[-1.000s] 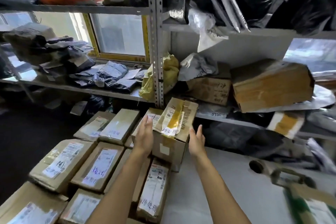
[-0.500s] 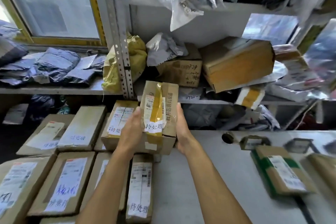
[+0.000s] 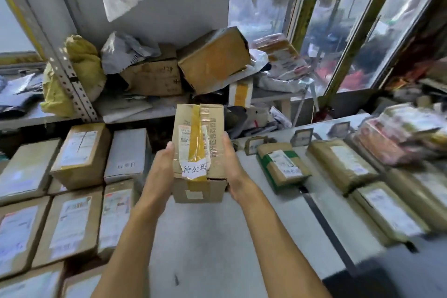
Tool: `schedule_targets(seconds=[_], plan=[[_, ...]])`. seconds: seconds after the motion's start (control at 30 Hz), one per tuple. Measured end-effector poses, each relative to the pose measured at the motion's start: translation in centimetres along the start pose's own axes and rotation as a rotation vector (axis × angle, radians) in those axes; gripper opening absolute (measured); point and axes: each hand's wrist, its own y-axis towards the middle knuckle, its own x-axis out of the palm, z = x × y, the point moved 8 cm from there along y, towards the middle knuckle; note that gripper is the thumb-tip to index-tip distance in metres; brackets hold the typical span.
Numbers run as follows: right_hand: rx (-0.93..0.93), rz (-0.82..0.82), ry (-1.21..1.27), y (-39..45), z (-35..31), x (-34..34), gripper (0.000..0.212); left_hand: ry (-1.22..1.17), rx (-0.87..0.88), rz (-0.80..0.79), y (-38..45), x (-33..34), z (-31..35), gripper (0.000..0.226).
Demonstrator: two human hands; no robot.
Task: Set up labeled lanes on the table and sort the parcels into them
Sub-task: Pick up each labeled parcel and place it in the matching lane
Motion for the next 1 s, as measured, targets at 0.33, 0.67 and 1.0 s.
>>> schedule_targets(seconds=[0.33,0.67,1.0], plan=[[0.116,0.088,-0.059,-13.4,3.1,-16.0,0.060,0.055,-0.120,-0.107,-11.4,16.0,-5.2,0.081],[0.264,0.265,-0.150,-18.6,5.3,-28.7,0.066,0.043,-0.259,-0.292,-13.7,27.7,-9.0,0.054],[0.223,0.225,-0.404,-17.8,5.4,-37.1,0.060,-0.030,-0.353,-0.225,-14.3,35.7,-11.0,0.045]])
